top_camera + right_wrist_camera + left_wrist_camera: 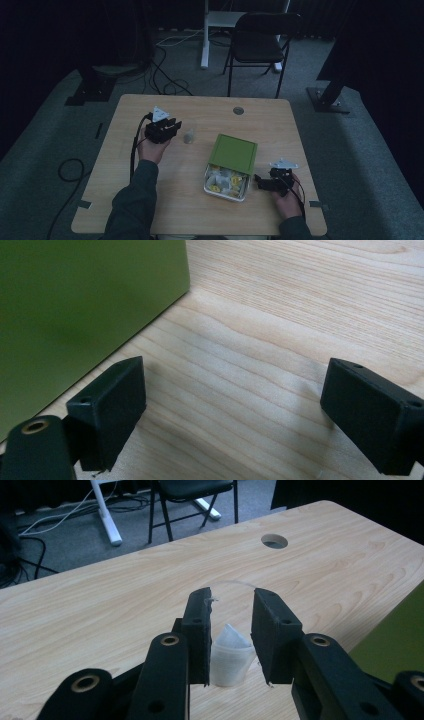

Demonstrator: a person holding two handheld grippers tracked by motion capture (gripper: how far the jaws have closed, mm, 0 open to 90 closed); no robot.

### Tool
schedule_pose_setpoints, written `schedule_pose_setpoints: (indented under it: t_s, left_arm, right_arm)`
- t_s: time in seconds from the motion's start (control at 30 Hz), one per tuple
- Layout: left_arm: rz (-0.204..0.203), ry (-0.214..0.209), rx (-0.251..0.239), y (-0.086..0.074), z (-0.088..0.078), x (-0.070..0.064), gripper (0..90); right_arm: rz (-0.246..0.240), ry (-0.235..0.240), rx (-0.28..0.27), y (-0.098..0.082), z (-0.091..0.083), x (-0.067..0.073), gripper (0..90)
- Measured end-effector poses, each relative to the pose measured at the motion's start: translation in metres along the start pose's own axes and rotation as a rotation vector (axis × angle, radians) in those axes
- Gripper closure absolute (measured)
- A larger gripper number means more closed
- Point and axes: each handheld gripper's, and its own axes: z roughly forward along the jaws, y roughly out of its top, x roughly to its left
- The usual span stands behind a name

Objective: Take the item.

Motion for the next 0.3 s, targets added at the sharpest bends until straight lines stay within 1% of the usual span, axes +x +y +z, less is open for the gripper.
schedule_pose_setpoints:
  t_s: [0.3]
  left_arm:
    - [-0.013,0.005,0.012,-0.0075,-0.0012,0.0039,68.9]
  right_arm:
    - [0.000,0.000,0.000,0.0000,0.0000,0.0000,10.6]
